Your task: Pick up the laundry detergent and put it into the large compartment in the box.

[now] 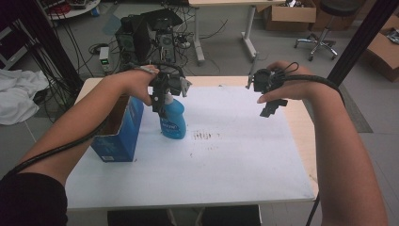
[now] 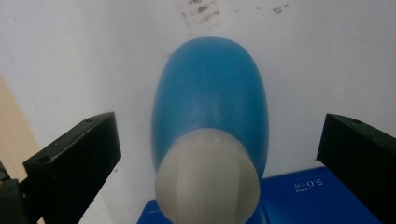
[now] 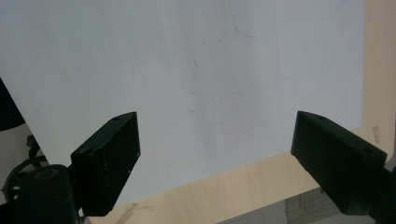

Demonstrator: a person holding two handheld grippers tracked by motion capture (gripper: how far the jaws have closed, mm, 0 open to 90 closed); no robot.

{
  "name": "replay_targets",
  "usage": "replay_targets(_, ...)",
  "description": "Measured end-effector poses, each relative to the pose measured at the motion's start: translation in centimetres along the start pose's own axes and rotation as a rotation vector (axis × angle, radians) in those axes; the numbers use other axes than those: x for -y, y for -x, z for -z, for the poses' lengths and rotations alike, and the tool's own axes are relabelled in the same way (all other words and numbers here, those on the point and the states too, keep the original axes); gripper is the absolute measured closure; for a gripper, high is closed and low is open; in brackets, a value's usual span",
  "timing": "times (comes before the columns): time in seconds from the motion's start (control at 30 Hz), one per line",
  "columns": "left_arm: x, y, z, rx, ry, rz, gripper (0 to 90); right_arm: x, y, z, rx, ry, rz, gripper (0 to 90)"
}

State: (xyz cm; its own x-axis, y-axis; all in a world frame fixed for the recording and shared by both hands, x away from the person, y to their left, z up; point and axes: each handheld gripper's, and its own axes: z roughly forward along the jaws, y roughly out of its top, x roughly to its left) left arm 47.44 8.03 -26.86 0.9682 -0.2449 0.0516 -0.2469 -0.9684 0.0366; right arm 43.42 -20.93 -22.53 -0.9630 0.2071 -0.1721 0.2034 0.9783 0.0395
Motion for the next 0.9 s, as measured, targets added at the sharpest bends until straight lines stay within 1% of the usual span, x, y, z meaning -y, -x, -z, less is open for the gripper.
replay_targets(0.07, 0.0, -0.1, -0.3, 0.001, -0.012, -0.003, 0.1, 0.0, 0.0, -0.1, -0.001, -0.001, 0.0, 15.7)
replay_targets(0.13, 0.0, -0.1, -0.6, 0.005, -0.014, -0.001, 0.1, 0.0, 0.0, -0.2, 0.0, -0.003, 0.001, 15.7)
replay_targets(0.27, 0.1, -0.2, -1.1, -0.001, -0.013, -0.021, 0.1, 0.0, 0.0, -0.4, -0.005, -0.001, 0.001, 15.7)
replay_targets(0.33, 0.1, -0.2, -1.4, -0.005, -0.021, -0.022, 0.1, 0.1, 0.1, -0.6, -0.007, -0.003, 0.002, 15.7)
replay_targets(0.4, 0.1, -0.3, -1.4, -0.003, -0.022, -0.024, 0.1, 0.1, 0.1, -0.7, -0.009, -0.002, -0.003, 15.7)
replay_targets(0.43, 0.0, -0.3, -1.6, -0.009, -0.017, -0.026, 0.1, 0.2, 0.2, -0.9, -0.011, -0.004, -0.001, 15.7)
replay_targets(0.67, -0.1, -0.3, -2.1, -0.011, -0.029, -0.035, 0.2, 0.2, 0.3, -1.1, -0.012, 0.0, -0.004, 15.7)
replay_targets(0.77, -0.1, -0.3, -2.3, -0.02, -0.031, -0.043, 0.4, 0.2, 0.3, -1.2, -0.013, 0.0, -0.002, 15.7)
replay_targets(0.9, 0.0, -0.3, -2.5, -0.029, -0.037, -0.042, 1.0, 0.1, 0.3, -1.2, -0.013, 0.001, 0.001, 15.7)
